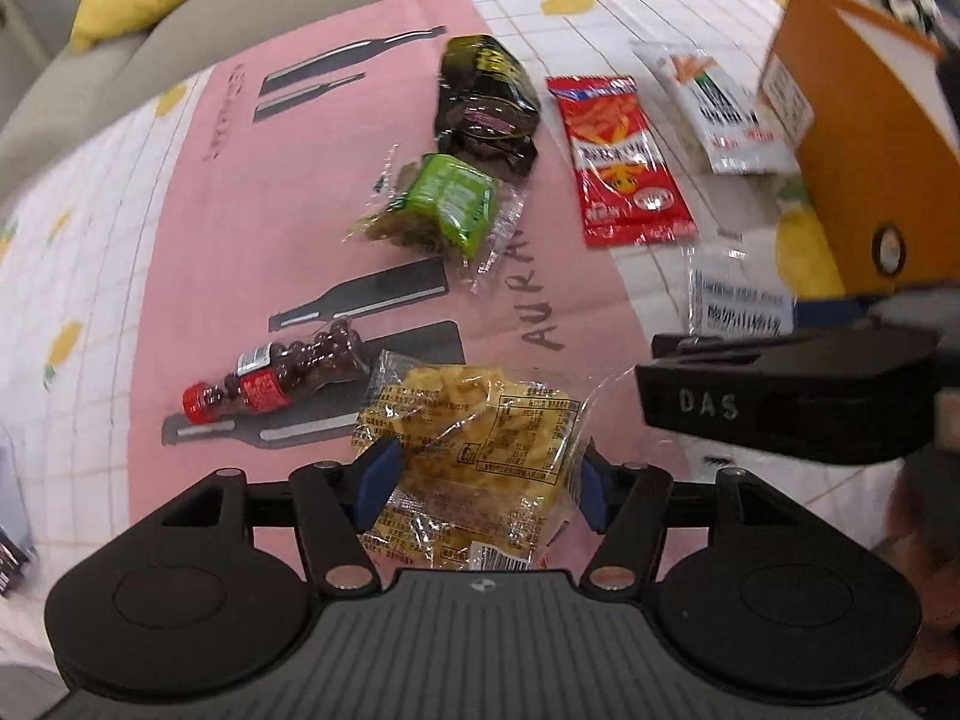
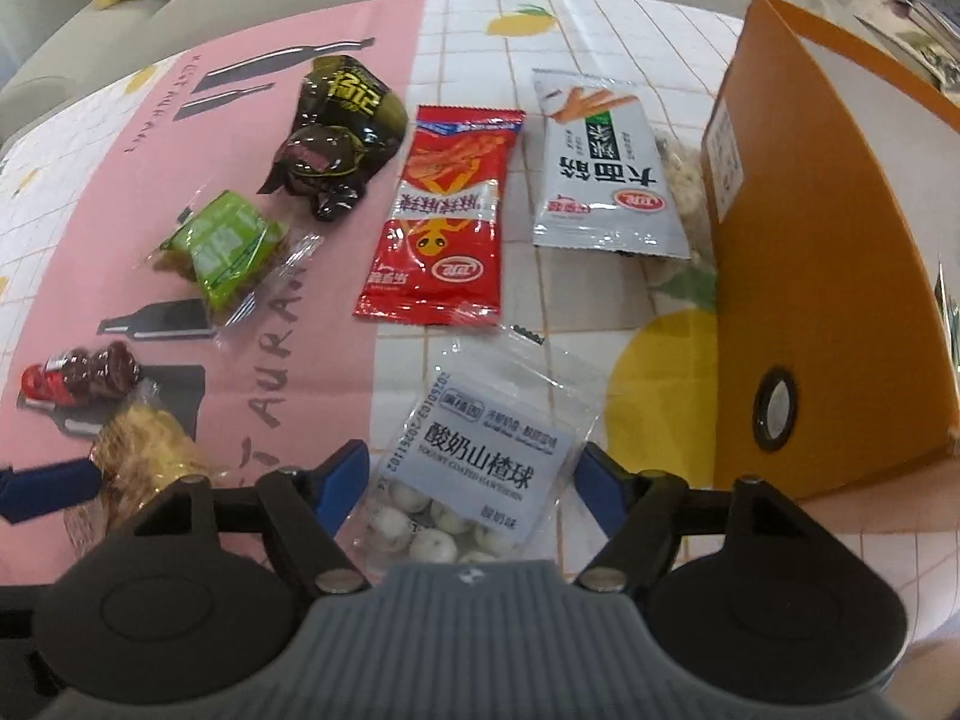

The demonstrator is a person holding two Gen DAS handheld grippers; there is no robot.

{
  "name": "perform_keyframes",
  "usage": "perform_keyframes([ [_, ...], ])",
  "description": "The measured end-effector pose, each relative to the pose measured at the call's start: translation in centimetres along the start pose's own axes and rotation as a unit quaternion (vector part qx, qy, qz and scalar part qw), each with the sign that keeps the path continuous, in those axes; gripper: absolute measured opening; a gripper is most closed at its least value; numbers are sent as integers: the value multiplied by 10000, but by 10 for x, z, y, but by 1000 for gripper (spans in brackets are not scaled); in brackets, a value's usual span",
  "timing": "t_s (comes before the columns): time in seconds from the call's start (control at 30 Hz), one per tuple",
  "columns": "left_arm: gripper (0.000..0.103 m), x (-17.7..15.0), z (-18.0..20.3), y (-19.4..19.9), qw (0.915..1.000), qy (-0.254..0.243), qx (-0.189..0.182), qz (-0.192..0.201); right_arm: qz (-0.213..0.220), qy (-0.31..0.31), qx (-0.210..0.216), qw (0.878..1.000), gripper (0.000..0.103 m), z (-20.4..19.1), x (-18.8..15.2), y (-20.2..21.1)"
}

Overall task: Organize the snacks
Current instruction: 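Grasp the yogurt-ball packet with the right tool, then lift the cracker bag with the left tool while the right carries the yogurt-ball packet toward the box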

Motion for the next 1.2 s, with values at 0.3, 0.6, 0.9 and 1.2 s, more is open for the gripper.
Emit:
perform_keyframes([
  [0.3, 83, -11, 24, -8, 9955, -859, 385, 140, -54, 450, 286, 9986, 64, 17, -15, 12],
  [0.6, 40, -5, 10, 10, 9968, -547, 324, 475, -130, 530, 509, 9972, 60, 33, -21, 22],
  [0.9, 26, 5, -2, 39, 9968, -99, 113, 779, 113, 906, 669, 9936, 59, 26, -22, 49],
  [1.2, 23, 26, -6, 80, 9921, 379, -292, 1156, 439, 976, 906, 9901, 59, 24, -6, 88],
])
Point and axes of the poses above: each gripper's, at about its wrist camera, not at the fingertips, and y roughly against the way its jaws point, z to its right, x to its top, the point moved 5 cm from there along -y, roughly the way its jaws point, and after that the axes turned 4 degrees about z, right-handed, at the moved point
